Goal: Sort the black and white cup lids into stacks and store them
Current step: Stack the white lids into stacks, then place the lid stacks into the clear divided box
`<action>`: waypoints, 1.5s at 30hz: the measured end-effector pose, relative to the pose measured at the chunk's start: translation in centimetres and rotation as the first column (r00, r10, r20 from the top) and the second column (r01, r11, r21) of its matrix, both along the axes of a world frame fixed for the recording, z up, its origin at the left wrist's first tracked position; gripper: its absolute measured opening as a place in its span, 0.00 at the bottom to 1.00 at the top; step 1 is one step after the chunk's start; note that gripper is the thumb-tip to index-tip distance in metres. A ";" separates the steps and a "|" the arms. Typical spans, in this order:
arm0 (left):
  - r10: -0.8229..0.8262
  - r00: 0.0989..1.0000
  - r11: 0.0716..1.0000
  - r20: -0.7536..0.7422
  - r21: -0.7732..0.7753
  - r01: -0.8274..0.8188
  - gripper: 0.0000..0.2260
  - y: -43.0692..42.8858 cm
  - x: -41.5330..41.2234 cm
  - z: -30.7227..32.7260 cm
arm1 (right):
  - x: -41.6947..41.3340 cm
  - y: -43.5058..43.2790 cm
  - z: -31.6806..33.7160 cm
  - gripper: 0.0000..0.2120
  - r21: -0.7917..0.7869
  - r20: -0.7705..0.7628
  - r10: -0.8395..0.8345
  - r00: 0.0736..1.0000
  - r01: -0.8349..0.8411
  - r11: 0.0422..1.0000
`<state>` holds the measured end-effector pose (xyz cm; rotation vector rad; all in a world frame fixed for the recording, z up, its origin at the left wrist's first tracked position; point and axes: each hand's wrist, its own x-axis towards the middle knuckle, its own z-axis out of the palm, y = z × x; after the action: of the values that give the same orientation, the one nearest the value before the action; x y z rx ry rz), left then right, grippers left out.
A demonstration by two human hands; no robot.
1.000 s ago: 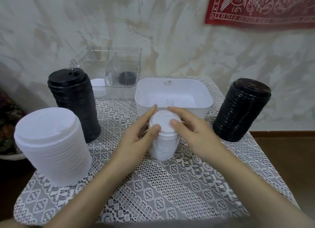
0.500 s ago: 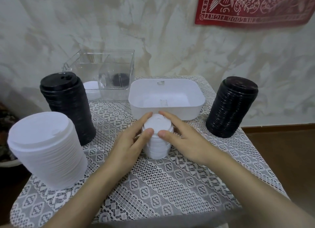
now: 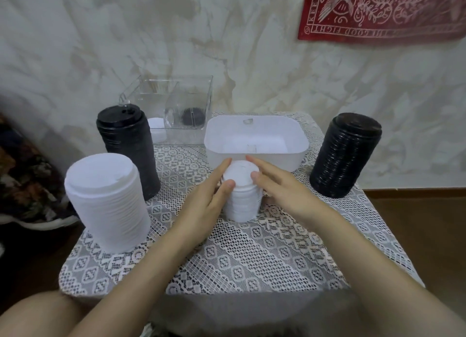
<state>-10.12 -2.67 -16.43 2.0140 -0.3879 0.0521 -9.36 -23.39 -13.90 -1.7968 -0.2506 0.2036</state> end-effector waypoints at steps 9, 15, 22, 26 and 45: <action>0.024 0.934 0.964 -0.356 -0.240 -0.116 0.19 -0.8 -1.7 2.0 | -0.7 -1.0 0.9 0.22 0.023 -0.288 -0.025 0.957 0.033 0.999; 0.044 0.924 0.918 -0.380 -0.349 -0.187 0.18 -1.2 -3.1 1.8 | -2.1 -0.3 1.4 0.18 0.136 -0.337 -0.033 0.941 0.083 0.987; 0.034 0.952 0.869 -0.303 -0.461 -0.178 0.16 -1.0 -3.4 1.7 | -2.5 0.4 1.5 0.24 0.165 -0.281 -0.017 0.959 0.066 0.984; 0.094 0.972 0.842 -0.216 -0.503 -0.193 0.30 -1.2 -2.3 3.4 | -1.9 1.0 3.2 0.25 0.115 -0.105 -0.068 0.992 0.080 0.990; 0.453 0.881 0.689 -0.137 -0.574 -0.443 0.16 -3.7 15.3 11.2 | 17.4 3.1 10.9 0.21 0.211 0.051 0.005 0.999 -0.015 0.977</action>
<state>5.22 -6.34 -5.21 1.4307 0.1296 0.4466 8.02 -20.24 -3.03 -1.5914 -0.3061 0.1334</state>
